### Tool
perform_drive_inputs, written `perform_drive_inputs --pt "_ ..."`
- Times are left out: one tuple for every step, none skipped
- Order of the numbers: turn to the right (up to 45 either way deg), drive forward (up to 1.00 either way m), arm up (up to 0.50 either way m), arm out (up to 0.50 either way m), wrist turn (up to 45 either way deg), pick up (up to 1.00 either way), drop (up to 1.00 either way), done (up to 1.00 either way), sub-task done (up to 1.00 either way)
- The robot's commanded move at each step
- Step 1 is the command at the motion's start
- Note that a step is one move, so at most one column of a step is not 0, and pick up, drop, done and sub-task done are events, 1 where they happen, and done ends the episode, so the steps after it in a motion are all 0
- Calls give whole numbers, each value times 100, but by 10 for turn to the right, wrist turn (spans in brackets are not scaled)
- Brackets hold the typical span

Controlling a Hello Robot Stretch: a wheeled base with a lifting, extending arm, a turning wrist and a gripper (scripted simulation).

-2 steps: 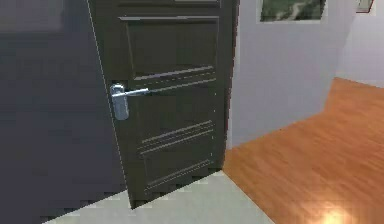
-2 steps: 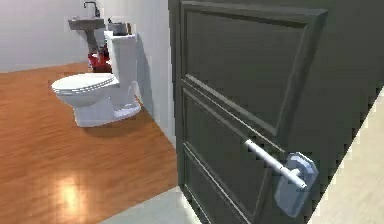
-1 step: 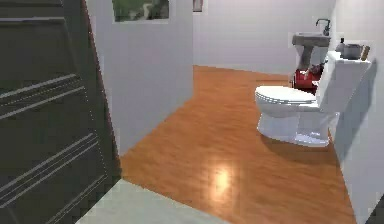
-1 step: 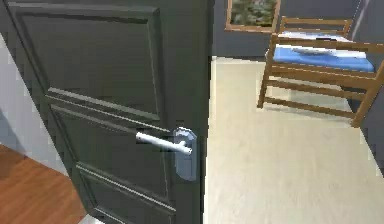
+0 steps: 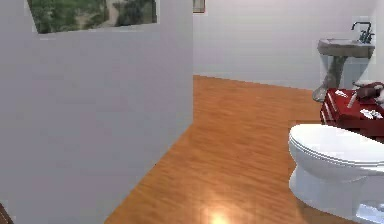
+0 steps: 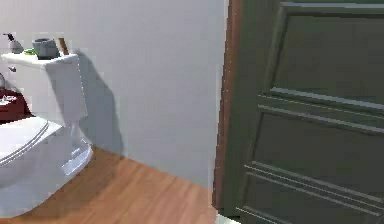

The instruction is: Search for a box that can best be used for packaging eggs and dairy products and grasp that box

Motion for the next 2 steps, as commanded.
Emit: perform_drive_inputs --pt "0 100 0 0 0 0 0 0 0" --pt "0 45 0 0 0 0 0 0 0"
